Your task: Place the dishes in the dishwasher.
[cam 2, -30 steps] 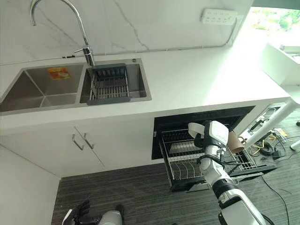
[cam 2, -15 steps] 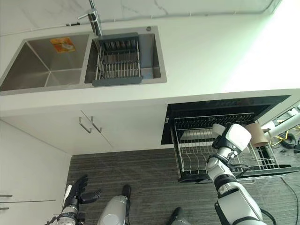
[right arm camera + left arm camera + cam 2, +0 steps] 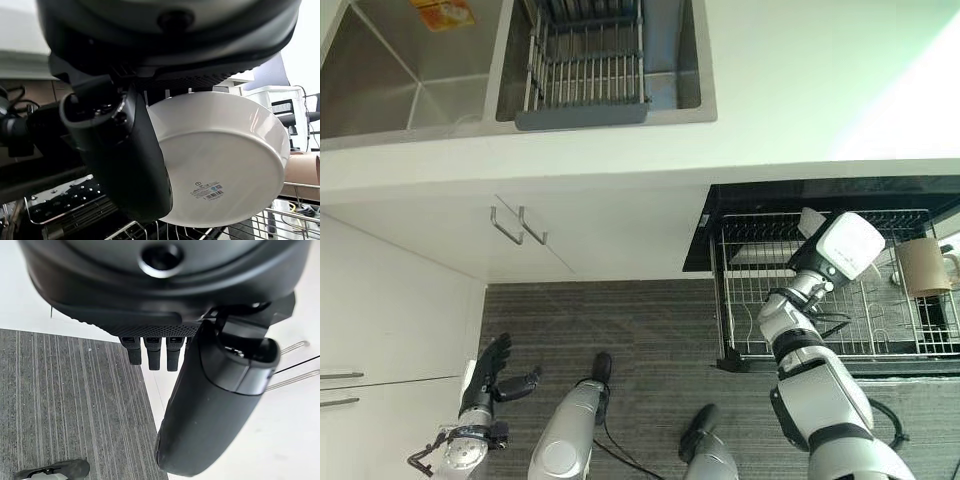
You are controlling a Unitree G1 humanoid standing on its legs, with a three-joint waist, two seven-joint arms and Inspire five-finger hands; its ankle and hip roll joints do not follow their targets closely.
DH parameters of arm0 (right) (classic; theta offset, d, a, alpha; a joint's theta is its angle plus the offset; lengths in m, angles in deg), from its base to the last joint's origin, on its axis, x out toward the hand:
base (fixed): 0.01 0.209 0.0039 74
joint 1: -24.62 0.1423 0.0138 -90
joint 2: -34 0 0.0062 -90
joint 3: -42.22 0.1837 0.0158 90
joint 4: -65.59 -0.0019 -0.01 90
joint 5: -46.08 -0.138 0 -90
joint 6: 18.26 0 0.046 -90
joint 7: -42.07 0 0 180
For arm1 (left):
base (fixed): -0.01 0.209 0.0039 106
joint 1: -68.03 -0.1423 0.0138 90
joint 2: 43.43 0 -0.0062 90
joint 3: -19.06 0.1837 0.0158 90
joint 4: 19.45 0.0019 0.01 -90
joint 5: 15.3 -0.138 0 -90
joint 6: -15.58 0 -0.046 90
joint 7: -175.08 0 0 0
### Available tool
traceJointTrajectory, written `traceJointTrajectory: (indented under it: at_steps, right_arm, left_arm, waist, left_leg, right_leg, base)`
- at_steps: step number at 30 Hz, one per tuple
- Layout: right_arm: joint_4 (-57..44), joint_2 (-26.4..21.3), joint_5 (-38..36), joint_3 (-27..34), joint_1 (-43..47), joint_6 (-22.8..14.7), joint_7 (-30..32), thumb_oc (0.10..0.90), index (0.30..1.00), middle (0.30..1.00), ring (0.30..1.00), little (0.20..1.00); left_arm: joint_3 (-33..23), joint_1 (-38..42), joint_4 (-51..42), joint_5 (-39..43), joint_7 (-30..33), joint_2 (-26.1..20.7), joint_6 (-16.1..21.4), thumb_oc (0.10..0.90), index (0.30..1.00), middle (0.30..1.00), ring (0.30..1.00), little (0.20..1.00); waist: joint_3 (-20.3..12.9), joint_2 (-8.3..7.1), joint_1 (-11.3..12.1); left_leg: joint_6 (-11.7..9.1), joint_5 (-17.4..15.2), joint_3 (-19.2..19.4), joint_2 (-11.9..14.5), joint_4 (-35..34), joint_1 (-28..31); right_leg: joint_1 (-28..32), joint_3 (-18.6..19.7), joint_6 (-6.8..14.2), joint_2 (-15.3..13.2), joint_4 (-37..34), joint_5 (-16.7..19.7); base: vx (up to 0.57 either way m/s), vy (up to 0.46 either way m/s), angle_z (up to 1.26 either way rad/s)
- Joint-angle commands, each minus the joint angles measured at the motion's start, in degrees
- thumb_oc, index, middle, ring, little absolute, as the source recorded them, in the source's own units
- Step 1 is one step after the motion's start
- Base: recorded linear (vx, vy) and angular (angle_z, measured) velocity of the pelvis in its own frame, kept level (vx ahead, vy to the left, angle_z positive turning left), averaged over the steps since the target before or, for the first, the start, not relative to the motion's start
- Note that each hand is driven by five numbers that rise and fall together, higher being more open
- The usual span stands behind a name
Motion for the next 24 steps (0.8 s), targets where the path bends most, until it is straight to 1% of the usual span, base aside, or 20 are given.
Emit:
traceJointTrajectory:
  at_steps: [1, 3, 5, 6, 8, 9, 11, 12, 13, 14, 16, 17, 19, 21, 24]
  right_arm:
    - [-1.1, -5.1, -2.1, -2.2, 5.3, -0.4, 0.3, 0.400, 0.300, 0.300, 0.300, 0.300]
    - [-0.6, -4.6, -3.4, -2.7, 5.6, 0.2, -2.9, 0.400, 0.300, 0.300, 0.300, 0.300]
    - [0.0, -3.7, -6.3, -3.2, 5.7, 0.6, -6.4, 0.400, 0.300, 0.300, 0.300, 0.300]
    - [0.4, -3.2, -6.3, -3.2, 5.7, 0.1, -7.6, 0.400, 0.300, 0.300, 0.300, 0.300]
    - [0.9, -2.6, -8.8, -3.6, 5.9, 0.7, -10.1, 0.400, 0.300, 0.300, 0.300, 0.300]
    - [1.8, -1.9, -10.7, -3.7, 5.9, 0.3, -13.4, 0.400, 0.300, 0.300, 0.300, 0.300]
    - [3.0, -1.3, -13.1, -3.8, 6.3, -0.3, -17.1, 0.400, 0.300, 0.300, 0.300, 0.300]
    - [3.1, -1.2, -14.5, -3.8, 6.3, -0.4, -19.2, 0.471, 0.406, 0.406, 0.406, 0.406]
    - [3.1, -1.1, -14.7, -3.8, 6.3, -0.7, -20.5, 0.599, 0.599, 0.599, 0.599, 0.599]
    - [3.0, -1.0, -14.8, -4.0, 6.3, -1.0, -21.7, 0.800, 0.900, 0.900, 0.900, 0.900]
    - [3.0, -0.8, -16.1, -5.0, 6.7, -0.6, -27.3, 0.800, 0.900, 0.900, 0.900, 0.900]
    - [2.9, -0.8, -17.1, -5.3, 6.7, -0.6, -29.0, 0.800, 0.900, 0.900, 0.900, 0.900]
    - [2.4, -0.7, -20.1, -5.7, 6.6, -0.7, -34.6, 0.800, 0.900, 0.900, 0.900, 0.900]
    - [2.4, -0.6, -22.2, -5.8, 6.8, -0.2, -37.4, 0.800, 0.900, 0.900, 0.900, 0.900]
    - [2.1, -0.6, -23.7, -5.5, 6.9, -1.2, -42.3, 0.800, 0.900, 0.900, 0.900, 0.900]
  left_arm:
    - [0.8, -1.0, -5.0, 3.4, 2.5, -5.1, 3.7, 0.800, 0.900, 0.900, 0.900, 0.900]
    - [0.7, -1.0, -5.2, 3.4, 2.4, -5.2, 3.5, 0.800, 0.900, 0.900, 0.900, 0.900]
    - [0.5, -0.9, -5.3, 3.5, 2.1, -5.2, 3.2, 0.800, 0.900, 0.900, 0.900, 0.900]
    - [0.5, -0.7, -5.3, 3.5, 1.9, -5.2, 3.3, 0.800, 0.900, 0.900, 0.900, 0.900]
    - [0.5, -0.3, -5.8, 3.8, 1.6, -5.5, 3.0, 0.800, 0.900, 0.900, 0.900, 0.900]
    - [0.5, 0.4, -6.5, 4.1, 1.4, -5.7, 2.6, 0.800, 0.900, 0.900, 0.900, 0.900]
    - [0.5, 1.1, -6.8, 4.4, 1.6, -5.7, 2.1, 0.800, 0.900, 0.900, 0.900, 0.900]
    - [0.4, 1.3, -7.2, 4.5, 1.5, -5.9, 1.8, 0.800, 0.900, 0.900, 0.900, 0.900]
    - [0.3, 1.4, -7.4, 4.6, 1.4, -6.0, 1.3, 0.800, 0.900, 0.900, 0.900, 0.900]
    - [0.1, 1.4, -7.6, 4.7, 1.1, -6.2, 1.2, 0.800, 0.900, 0.900, 0.900, 0.900]
    - [-0.1, 1.9, -7.9, 4.9, 0.7, -6.6, 0.2, 0.800, 0.900, 0.900, 0.900, 0.900]
    - [-0.3, 2.1, -8.0, 5.0, 0.4, -6.7, -0.2, 0.800, 0.900, 0.900, 0.900, 0.900]
    - [-0.7, 2.2, -8.1, 4.7, 0.1, -6.7, -0.8, 0.800, 0.900, 0.900, 0.900, 0.900]
    - [-0.9, 2.2, -8.3, 4.7, -0.3, -7.1, -1.1, 0.800, 0.900, 0.900, 0.900, 0.900]
    - [-1.8, 2.3, -8.6, 4.8, -1.2, -7.7, -1.8, 0.800, 0.900, 0.900, 0.900, 0.900]
  waist:
    - [-2.5, -0.65, 0.5]
    - [-2.0, -0.64, 0.7]
    - [-1.6, -0.79, 0.8]
    - [-1.4, -0.79, 0.8]
    - [-1.0, -0.90, 0.9]
    - [-0.6, -1.14, 0.8]
    - [-0.3, -1.30, 0.8]
    - [-0.2, -1.39, 0.8]
    - [-0.1, -1.47, 0.8]
    - [0.0, -1.54, 0.8]
    - [0.2, -1.83, 0.8]
    - [0.3, -1.93, 0.8]
    - [0.5, -2.38, 0.7]
    - [0.6, -2.66, 0.7]
    - [0.7, -3.29, 0.8]
  left_leg:
    - [-1.7, -4.9, -6.5, 0.4, 2.3, -1.0]
    - [-1.8, -5.2, -6.5, 0.5, 2.3, -1.0]
    - [-1.8, -5.2, -6.6, 0.6, 2.3, -1.3]
    - [-1.8, -5.1, -6.6, 0.7, 2.3, -1.4]
    - [-1.9, -5.1, -6.5, 0.7, 2.3, -1.8]
    - [-2.0, -5.0, -6.5, 1.0, 2.3, -2.1]
    - [-2.1, -5.0, -6.5, 1.1, 2.3, -2.2]
    - [-2.1, -5.0, -6.5, 1.1, 2.3, -2.3]
    - [-2.1, -4.9, -6.5, 1.2, 2.3, -2.3]
    - [-2.2, -4.9, -6.4, 1.2, 2.3, -2.3]
    - [-2.3, -4.8, -6.3, 1.4, 2.3, -2.5]
    - [-2.4, -4.8, -6.4, 1.5, 2.3, -2.5]
    - [-2.5, -4.7, -6.3, 1.7, 2.3, -2.3]
    - [-2.5, -4.7, -6.2, 1.8, 2.3, -2.3]
    - [-2.7, -4.6, -6.2, 2.1, 2.3, -2.1]
  right_leg:
    - [-0.3, 2.2, 3.2, -2.4, 0.0, 0.0]
    - [-0.3, 2.3, 3.2, -2.2, 0.0, -0.3]
    - [-0.6, 2.3, 3.2, -2.2, 0.0, -0.2]
    - [-0.7, 2.4, 3.1, -2.2, 0.0, -0.2]
    - [-1.1, 2.4, 3.1, -2.2, 0.0, -0.1]
    - [-1.5, 2.5, 3.2, -2.2, 0.0, 0.0]
    - [-1.6, 2.5, 3.2, -2.2, 0.0, 0.1]
    - [-1.6, 2.5, 3.2, -2.2, 0.0, 0.1]
    - [-1.6, 2.5, 3.3, -2.2, 0.0, 0.2]
    - [-1.7, 2.5, 3.3, -2.2, 0.0, 0.2]
    - [-1.8, 2.5, 3.3, -2.2, 0.0, 0.3]
    - [-1.8, 2.6, 3.4, -2.2, 0.0, 0.4]
    - [-1.7, 2.7, 3.4, -2.1, 0.0, 0.4]
    - [-1.7, 2.7, 3.4, -2.0, 0.0, 0.4]
    - [-1.4, 2.6, 3.4, -1.9, 0.0, 0.4]
  base:
    - [0.00, 0.000, 0.00]
    - [0.00, 0.000, 0.00]
    - [0.00, 0.000, 0.00]
    - [0.00, 0.000, 0.00]
    - [-0.04, -0.010, -0.01]
    - [-0.05, -0.013, -0.02]
    - [-0.02, -0.007, -0.01]
    - [0.00, 0.000, 0.00]
    - [0.00, 0.000, 0.00]
    - [0.00, 0.000, 0.00]
    - [-0.04, -0.005, -0.02]
    - [0.00, 0.000, 0.00]
    - [0.00, 0.000, 0.00]
    - [0.00, 0.000, 0.00]
    - [0.00, 0.000, 0.00]
